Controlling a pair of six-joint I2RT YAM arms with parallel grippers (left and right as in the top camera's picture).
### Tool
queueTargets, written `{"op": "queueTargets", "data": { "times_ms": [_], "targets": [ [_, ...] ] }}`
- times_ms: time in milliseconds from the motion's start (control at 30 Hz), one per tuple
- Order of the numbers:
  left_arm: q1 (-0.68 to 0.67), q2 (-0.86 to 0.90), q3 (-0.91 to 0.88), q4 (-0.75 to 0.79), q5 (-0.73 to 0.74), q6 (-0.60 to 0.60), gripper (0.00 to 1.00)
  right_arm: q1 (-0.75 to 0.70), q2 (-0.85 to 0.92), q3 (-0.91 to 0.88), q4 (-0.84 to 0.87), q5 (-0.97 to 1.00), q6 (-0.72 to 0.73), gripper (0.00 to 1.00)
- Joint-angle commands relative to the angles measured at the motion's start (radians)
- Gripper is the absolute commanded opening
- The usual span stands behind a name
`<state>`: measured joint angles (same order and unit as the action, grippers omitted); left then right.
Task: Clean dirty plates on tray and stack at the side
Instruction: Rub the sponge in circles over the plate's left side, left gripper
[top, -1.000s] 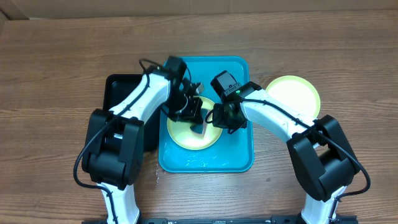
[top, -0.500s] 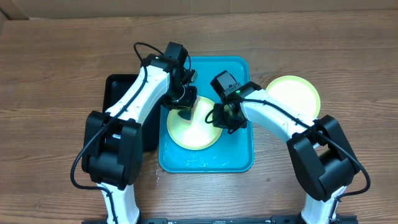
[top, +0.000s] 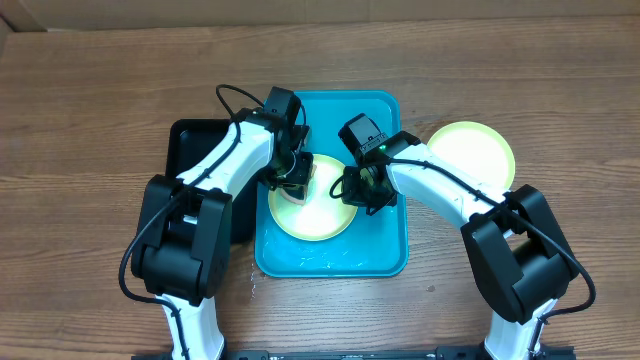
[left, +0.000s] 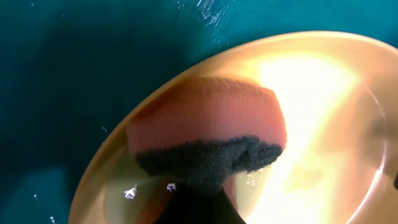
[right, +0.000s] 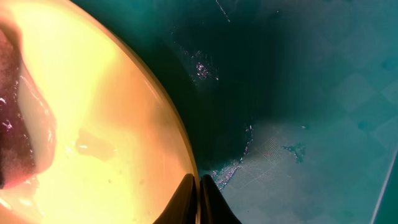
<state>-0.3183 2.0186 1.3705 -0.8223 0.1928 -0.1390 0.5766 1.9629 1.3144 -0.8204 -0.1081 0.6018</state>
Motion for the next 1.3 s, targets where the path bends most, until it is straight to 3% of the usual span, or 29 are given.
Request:
{"op": "queueTargets", "data": {
  "times_ms": [0,267,533,833,1067,1267],
  "targets": [
    [0.0,0.01,-0.077,0.024,-0.014,-0.02,0.04,0.006,-0.023,-0.006,0.007,0.002,0.0,0.04],
    [-0.037,0.011,-0.12,0.065,0.094,-0.022,0.04,0.006,-0.023,-0.006,0.007,0.002,0.0,0.04],
    [-0.047,0.007,-0.076,0.029,0.296,-0.023,0.04,0.006,-0.023,-0.006,0.007,0.002,0.0,0.04],
    [-0.045,-0.084,0.094,-0.156,0.193,-0.021,0.04,0.006,-0.023,-0.006,0.005,0.002,-0.001,0.04],
    [-0.045,-0.134,0.107,-0.2,0.058,-0.022,0.04,0.006,-0.023,-0.006,0.006,0.002,-0.001,0.04],
    [-0.047,-0.132,0.096,-0.211,0.031,-0.022,0.04,0.006,-0.023,-0.006,0.006,0.002,-0.001,0.04]
  ]
}}
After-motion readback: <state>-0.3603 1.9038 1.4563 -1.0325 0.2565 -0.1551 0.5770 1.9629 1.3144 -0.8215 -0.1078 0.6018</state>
